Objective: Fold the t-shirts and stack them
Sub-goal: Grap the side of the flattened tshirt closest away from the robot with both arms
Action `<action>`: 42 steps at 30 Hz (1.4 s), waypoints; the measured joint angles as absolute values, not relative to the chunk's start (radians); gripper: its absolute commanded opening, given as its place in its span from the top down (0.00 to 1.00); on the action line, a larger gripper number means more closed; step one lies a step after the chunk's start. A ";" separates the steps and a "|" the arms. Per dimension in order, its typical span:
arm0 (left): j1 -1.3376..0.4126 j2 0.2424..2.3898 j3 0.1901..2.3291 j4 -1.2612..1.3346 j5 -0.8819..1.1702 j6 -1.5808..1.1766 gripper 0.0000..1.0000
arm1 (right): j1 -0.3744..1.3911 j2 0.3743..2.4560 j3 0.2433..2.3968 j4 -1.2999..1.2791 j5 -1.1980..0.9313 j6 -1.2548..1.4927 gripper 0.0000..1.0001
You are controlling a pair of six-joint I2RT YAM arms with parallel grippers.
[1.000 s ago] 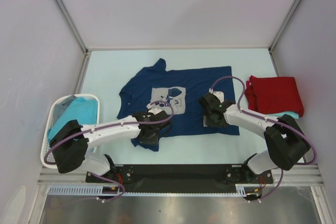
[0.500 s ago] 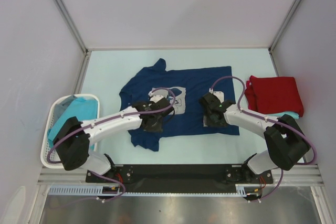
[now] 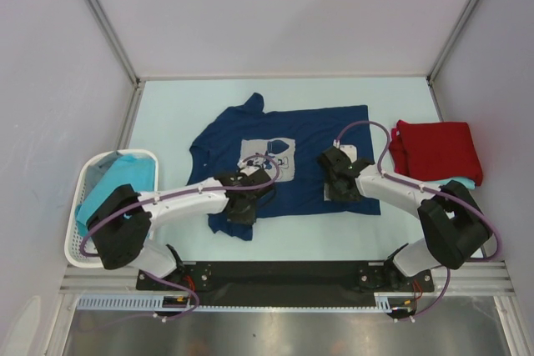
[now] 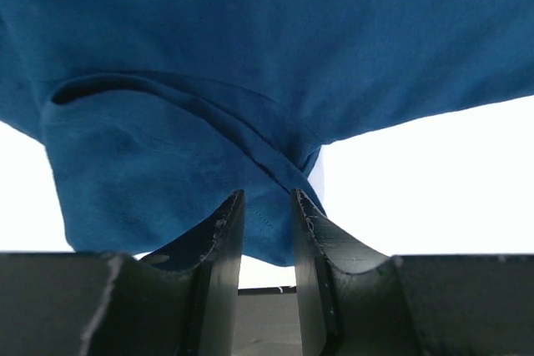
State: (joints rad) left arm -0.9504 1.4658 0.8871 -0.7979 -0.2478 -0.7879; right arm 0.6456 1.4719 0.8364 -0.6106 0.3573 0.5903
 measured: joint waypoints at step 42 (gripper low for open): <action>-0.997 1.335 0.893 -0.925 -0.311 -0.849 1.00 | 0.643 1.481 0.819 -0.608 0.350 0.599 0.37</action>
